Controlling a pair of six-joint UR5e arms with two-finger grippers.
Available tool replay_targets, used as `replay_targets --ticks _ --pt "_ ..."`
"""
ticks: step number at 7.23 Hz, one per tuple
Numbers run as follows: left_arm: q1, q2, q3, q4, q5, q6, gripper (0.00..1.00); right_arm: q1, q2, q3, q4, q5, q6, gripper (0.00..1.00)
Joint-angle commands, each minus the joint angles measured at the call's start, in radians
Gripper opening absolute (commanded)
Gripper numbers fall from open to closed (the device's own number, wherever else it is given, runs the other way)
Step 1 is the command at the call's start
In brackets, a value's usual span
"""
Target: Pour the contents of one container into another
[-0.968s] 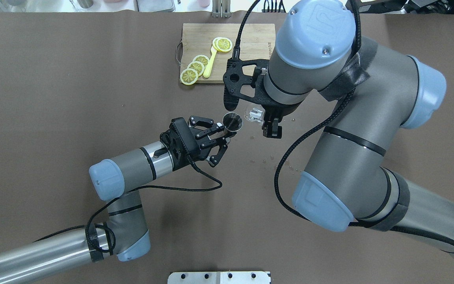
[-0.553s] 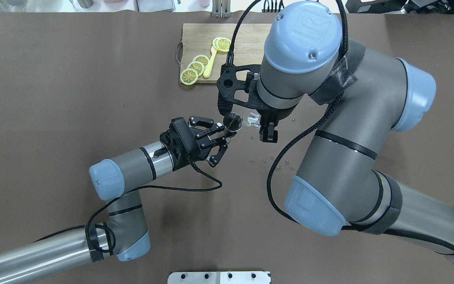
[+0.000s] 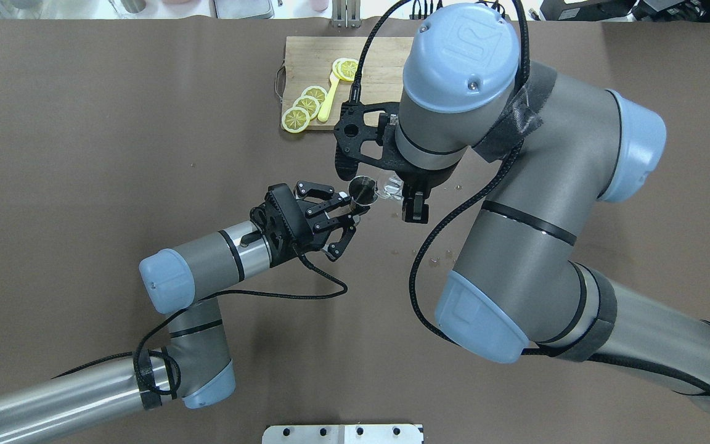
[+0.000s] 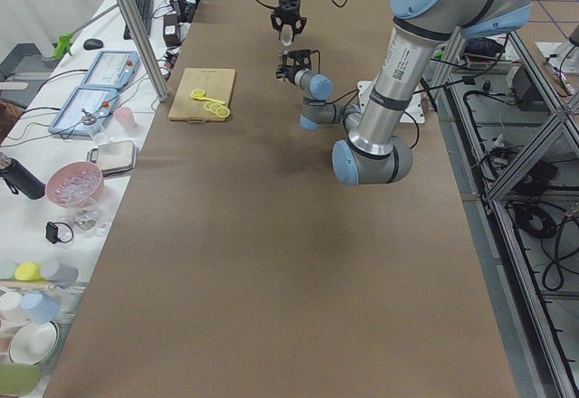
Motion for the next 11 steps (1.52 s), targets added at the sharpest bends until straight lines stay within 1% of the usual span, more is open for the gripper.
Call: replay_targets --ticks 1,2,5,8,11 --pt "0.0 0.0 -0.001 0.0 0.0 0.0 0.0 0.003 0.013 -0.005 -0.033 0.002 0.004 0.0" --pt "0.0 0.0 0.001 0.0 0.0 0.002 0.0 0.003 0.03 -0.01 -0.071 0.002 0.004 0.0" --pt "0.0 0.0 -0.001 0.0 0.0 0.0 0.0 0.005 0.074 -0.033 -0.133 0.002 0.002 0.0" --pt "0.0 0.0 -0.001 -0.001 0.0 0.0 0.0 0.006 0.085 -0.039 -0.194 0.004 0.002 0.0" --pt "0.002 0.0 0.001 0.0 0.0 0.0 0.0 0.006 0.108 -0.071 -0.219 0.005 0.002 0.0"
